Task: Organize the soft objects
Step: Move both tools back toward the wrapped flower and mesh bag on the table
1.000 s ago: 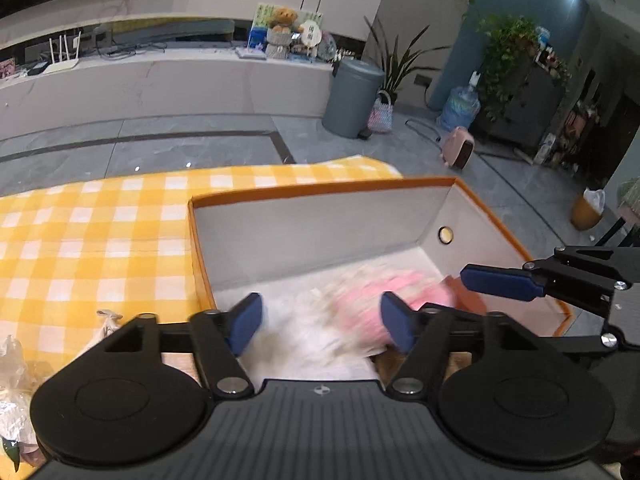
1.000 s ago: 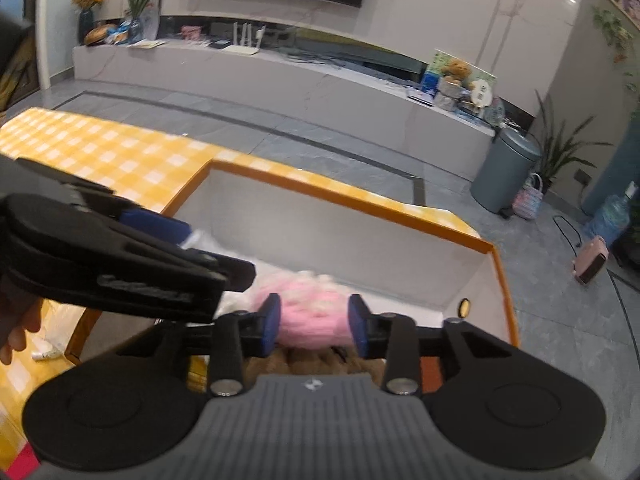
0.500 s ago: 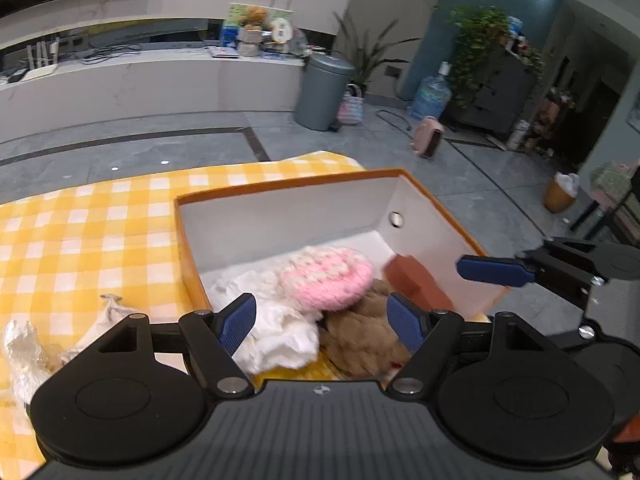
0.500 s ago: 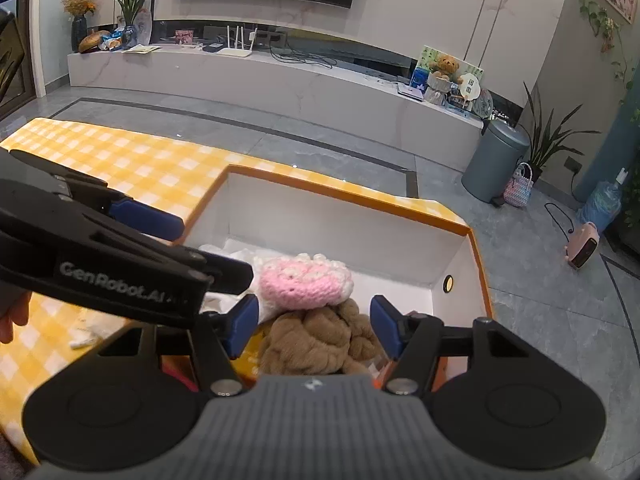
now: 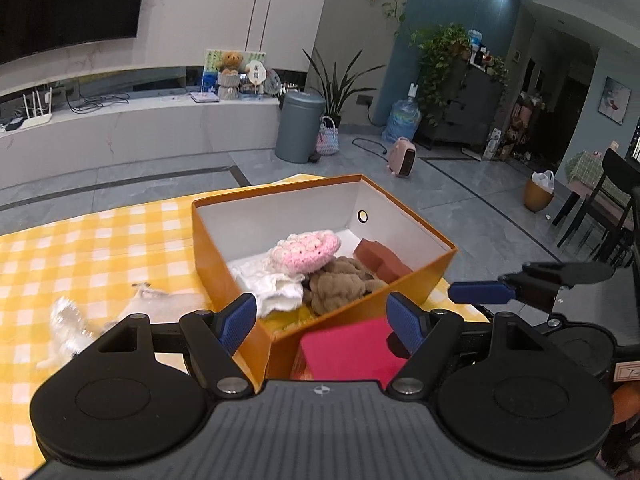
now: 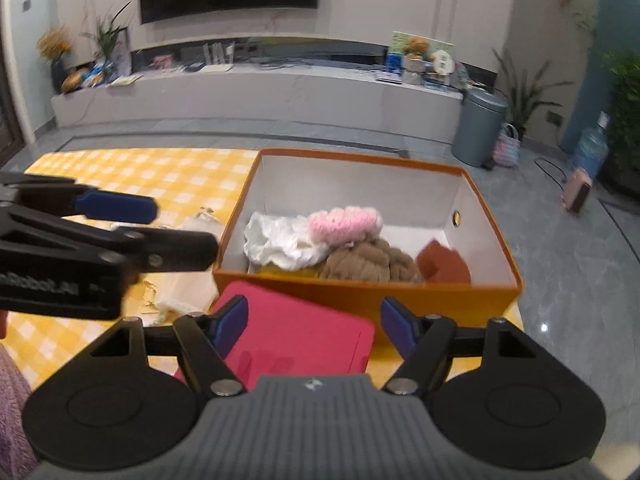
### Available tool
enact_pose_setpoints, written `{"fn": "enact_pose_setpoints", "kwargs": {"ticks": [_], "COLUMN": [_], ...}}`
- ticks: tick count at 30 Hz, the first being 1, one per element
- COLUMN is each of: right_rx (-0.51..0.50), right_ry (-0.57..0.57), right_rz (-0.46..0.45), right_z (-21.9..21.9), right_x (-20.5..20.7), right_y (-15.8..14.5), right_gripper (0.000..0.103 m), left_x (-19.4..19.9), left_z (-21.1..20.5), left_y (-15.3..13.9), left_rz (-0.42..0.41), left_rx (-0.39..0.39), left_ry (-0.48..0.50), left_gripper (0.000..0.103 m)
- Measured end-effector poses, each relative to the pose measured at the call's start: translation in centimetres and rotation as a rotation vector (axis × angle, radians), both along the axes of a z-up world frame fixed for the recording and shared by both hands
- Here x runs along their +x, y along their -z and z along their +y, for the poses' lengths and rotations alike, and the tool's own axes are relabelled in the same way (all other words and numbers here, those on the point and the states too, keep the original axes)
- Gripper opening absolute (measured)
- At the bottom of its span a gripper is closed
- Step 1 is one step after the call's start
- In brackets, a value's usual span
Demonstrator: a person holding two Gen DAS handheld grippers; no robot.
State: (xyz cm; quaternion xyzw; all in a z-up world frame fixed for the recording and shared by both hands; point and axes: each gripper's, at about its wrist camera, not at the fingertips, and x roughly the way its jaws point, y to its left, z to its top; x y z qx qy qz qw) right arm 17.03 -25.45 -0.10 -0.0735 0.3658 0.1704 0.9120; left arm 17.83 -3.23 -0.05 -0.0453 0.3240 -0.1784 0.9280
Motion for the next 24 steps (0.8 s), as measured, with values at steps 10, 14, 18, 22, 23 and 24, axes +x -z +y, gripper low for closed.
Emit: {"fn": "enact_pose_setpoints", "kwargs": {"ticks": [10, 14, 18, 22, 23, 24], "right_rx": [0.134, 0.14, 0.117, 0.114, 0.11, 0.106], "right_ry": [0.108, 0.113, 0.106, 0.08, 0.07, 0.056], "right_rz": [-0.069, -0.103, -0.126, -0.129, -0.133, -0.135], "right_z": [1.2, 2.3, 3.8, 5.3, 5.7, 6.2], "right_x": [-7.5, -9.8, -11.3, -12.2, -12.2, -12.2], "right_y": [0.7, 1.2, 1.9, 2.9, 3.1, 3.3], "right_gripper": [0.078, 0.078, 0.078, 0.078, 0.078, 0.078], "left_x": [-6.3, -8.2, -9.6, -10.6, -10.8, -11.0], "left_z": [2.9, 4.4, 6.3, 8.1, 8.5, 9.1], "left_y": [0.6, 1.4, 2.5, 3.8, 4.1, 4.3], "left_rz": [-0.068, -0.082, -0.084, -0.085, -0.082, -0.074], "left_rx": [-0.006, -0.004, -0.015, 0.007, 0.007, 0.002], "left_ry": [-0.032, -0.059, -0.097, -0.121, -0.127, -0.138], "left_gripper": [0.087, 0.087, 0.087, 0.087, 0.087, 0.087]}}
